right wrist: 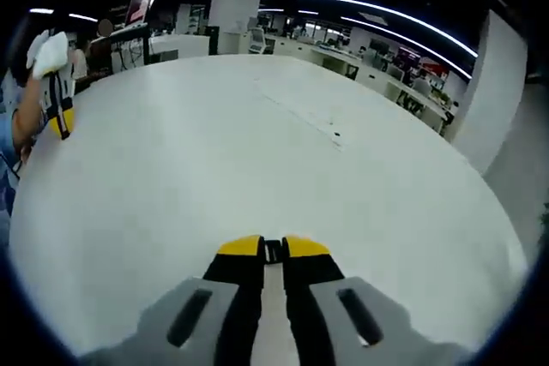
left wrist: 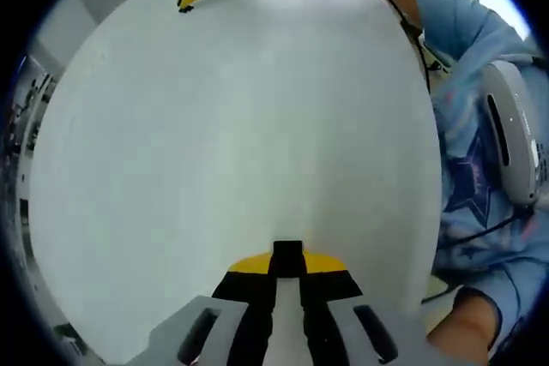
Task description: Snap the two parts of the plastic buckle together until the buckle closes and remains connected.
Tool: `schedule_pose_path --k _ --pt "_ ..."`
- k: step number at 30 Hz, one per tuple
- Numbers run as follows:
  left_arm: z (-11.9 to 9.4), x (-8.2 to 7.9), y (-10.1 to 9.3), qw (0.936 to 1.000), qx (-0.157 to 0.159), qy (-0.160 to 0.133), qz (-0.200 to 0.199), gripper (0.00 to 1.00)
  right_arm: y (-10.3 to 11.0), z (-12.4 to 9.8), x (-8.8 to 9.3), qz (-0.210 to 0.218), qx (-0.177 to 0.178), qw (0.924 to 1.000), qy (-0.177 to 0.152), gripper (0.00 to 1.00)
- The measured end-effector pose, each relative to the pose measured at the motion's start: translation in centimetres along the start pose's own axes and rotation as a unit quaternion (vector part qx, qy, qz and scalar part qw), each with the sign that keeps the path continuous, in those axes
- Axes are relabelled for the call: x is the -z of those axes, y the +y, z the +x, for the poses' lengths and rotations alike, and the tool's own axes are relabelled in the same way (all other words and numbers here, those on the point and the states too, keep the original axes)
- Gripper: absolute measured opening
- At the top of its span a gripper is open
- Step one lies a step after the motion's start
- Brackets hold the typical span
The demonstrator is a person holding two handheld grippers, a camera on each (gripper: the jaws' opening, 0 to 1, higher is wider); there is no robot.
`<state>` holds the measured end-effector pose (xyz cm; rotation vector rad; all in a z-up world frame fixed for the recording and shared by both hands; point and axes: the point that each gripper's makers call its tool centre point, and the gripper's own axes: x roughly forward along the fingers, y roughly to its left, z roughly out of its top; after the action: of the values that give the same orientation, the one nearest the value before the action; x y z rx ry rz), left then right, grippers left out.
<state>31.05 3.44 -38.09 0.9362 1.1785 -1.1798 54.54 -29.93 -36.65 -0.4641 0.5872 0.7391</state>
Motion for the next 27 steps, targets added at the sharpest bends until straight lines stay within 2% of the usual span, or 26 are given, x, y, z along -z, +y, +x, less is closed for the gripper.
schedule_pose_path --k 2,8,16,20,27 --pt "0.0 0.0 0.0 1.0 0.001 0.0 -0.001 0.09 0.2 0.2 0.1 0.021 -0.016 0.9997 0.0 0.09" --pt "0.0 0.1 0.0 1.0 0.003 -0.004 -0.004 0.09 0.4 0.0 0.2 0.019 -0.02 0.9996 -0.003 0.08" --pt "0.0 0.3 0.1 1.0 0.005 -0.005 -0.005 0.09 0.7 -0.6 0.7 0.041 -0.003 0.999 -0.018 0.08" --pt "-0.1 0.5 0.2 1.0 0.004 -0.006 -0.005 0.09 1.3 -1.1 0.9 0.051 0.014 0.9983 -0.023 0.08" --pt "-0.2 0.9 0.5 0.9999 0.007 -0.011 -0.006 0.09 2.7 -1.6 0.9 0.068 0.024 0.9968 -0.035 0.08"
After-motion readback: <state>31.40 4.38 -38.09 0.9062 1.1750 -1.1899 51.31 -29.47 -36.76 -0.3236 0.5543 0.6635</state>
